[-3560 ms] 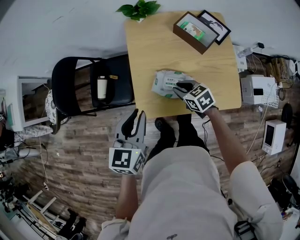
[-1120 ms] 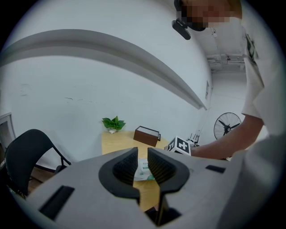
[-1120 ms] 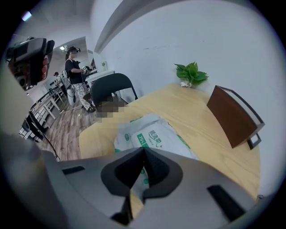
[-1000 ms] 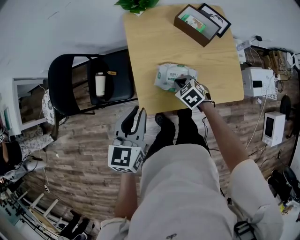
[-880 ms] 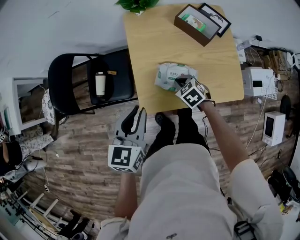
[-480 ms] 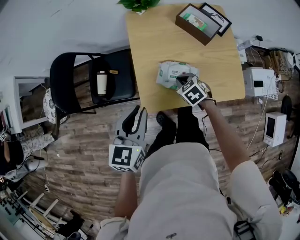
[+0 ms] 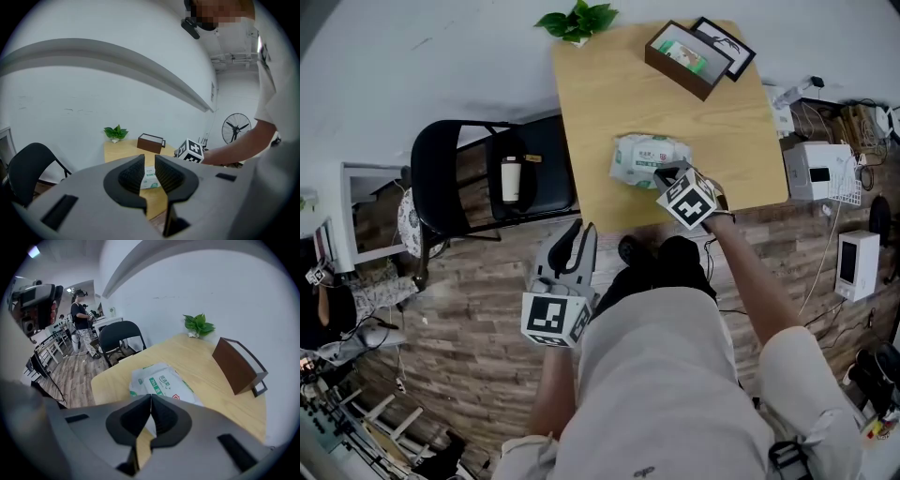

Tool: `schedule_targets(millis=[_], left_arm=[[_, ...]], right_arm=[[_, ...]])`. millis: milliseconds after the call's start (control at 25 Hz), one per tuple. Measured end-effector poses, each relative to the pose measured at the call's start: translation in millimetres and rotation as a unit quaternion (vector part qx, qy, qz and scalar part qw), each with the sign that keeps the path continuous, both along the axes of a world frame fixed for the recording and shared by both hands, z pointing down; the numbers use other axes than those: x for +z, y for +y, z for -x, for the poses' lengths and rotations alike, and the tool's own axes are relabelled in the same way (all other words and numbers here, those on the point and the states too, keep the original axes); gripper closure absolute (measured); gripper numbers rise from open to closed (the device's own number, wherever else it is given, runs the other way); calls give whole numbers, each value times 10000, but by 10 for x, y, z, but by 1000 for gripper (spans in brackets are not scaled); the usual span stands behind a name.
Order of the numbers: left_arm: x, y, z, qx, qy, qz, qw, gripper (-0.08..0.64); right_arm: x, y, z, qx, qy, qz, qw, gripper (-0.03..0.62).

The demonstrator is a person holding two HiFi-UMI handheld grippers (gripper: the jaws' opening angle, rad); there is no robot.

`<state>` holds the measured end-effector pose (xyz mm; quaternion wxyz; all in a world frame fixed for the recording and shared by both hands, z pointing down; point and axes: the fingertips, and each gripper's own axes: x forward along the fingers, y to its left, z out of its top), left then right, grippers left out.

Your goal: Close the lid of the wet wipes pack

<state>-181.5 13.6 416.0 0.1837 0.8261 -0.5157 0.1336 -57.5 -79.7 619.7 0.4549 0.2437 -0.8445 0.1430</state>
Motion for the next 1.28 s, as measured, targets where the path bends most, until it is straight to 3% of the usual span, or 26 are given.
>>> schedule_targets(millis=[800,1280], left_arm=[[-256,477,-1323,-65,-30,-119,9999,503],[-446,830,-1860,-156,7,-424,9990,523]], right_arm=[[-1022,740,-938,-310,-850,-589,9942,591],[-1809,1230,-1489,-24,-1643,-914,9822,592]])
